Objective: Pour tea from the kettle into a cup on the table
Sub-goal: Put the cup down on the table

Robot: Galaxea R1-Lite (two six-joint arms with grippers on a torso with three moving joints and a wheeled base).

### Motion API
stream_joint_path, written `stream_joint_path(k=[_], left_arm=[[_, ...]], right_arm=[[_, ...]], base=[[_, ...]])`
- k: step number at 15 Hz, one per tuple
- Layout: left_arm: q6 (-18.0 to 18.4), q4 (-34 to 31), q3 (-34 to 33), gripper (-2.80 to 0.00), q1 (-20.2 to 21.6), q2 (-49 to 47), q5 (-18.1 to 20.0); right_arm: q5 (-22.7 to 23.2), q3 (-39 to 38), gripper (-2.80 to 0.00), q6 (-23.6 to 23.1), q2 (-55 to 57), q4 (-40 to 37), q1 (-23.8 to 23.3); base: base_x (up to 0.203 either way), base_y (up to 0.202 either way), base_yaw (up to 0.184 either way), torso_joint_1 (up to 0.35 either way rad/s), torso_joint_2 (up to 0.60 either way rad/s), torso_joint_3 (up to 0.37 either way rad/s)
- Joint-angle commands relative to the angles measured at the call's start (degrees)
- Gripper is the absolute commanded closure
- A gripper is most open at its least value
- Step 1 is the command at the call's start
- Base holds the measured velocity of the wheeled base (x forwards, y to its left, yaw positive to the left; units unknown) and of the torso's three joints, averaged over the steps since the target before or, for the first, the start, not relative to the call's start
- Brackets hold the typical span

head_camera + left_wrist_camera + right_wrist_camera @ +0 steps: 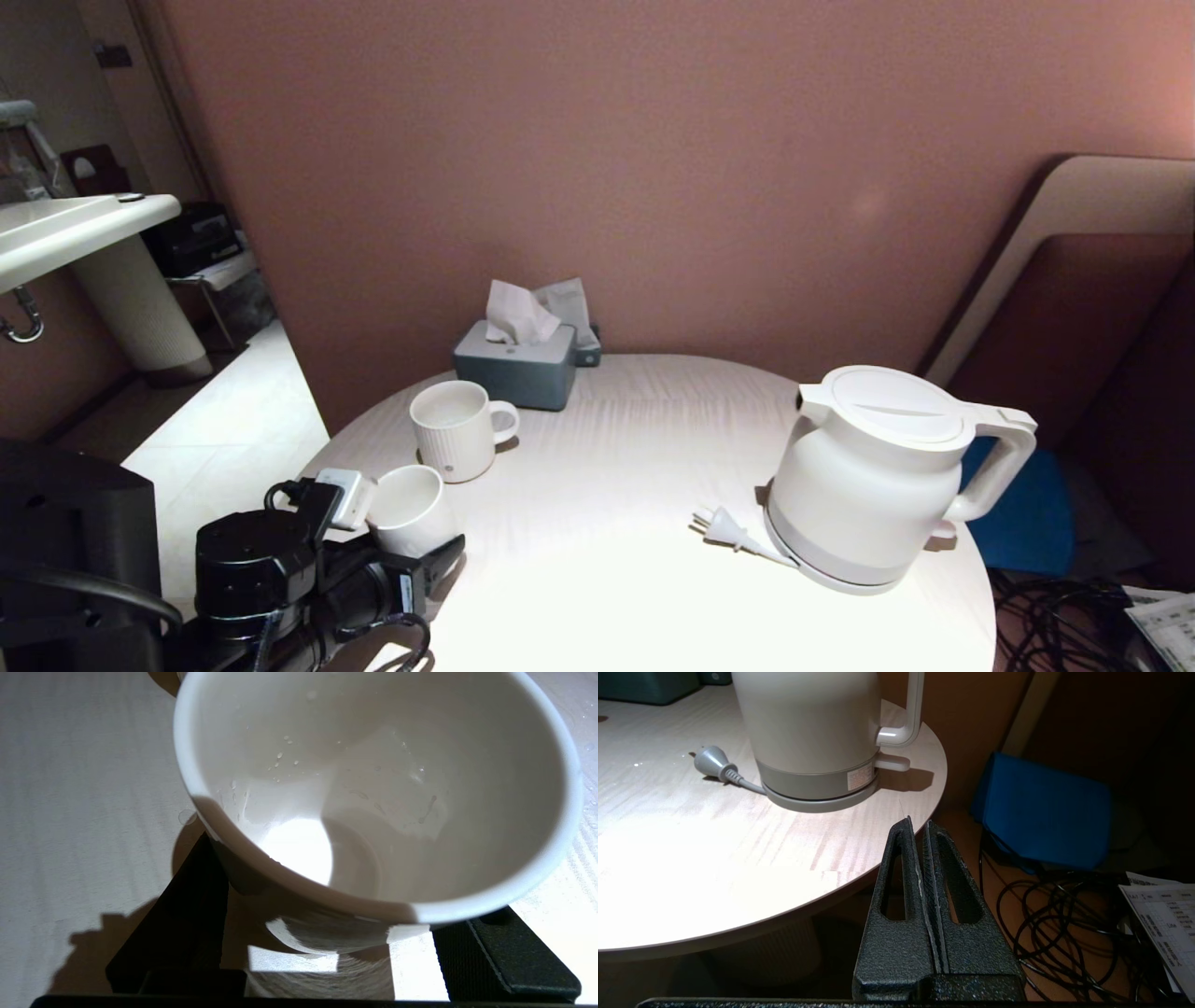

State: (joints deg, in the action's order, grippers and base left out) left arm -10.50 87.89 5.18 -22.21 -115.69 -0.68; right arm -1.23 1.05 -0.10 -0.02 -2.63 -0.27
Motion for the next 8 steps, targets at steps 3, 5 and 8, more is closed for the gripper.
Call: stream_joint_path(k=[3,5,8], left_arm=[[-0.1,2.1,1.7,0.00,0.1,0.0,0.0],[1.4,2.1,2.1,0.00,0.1,0.2,0.1],[1.7,2.1,2.1,0.00,0.1,0.7,0.1]], right_arm=[[0.0,0.0,0.00,0.0,0.0,0.0,0.0],[0.0,0.0,0.00,-0.1,0.0,0.0,0.0],[0.0,0.0,0.00,-0.1,0.0,0.0,0.0]], base=[[0.000,0.000,0.000,0.000,0.00,0.000],[0.000,0.000,0.000,0.000,0.00,0.000],[0.000,0.000,0.000,0.000,0.00,0.000]])
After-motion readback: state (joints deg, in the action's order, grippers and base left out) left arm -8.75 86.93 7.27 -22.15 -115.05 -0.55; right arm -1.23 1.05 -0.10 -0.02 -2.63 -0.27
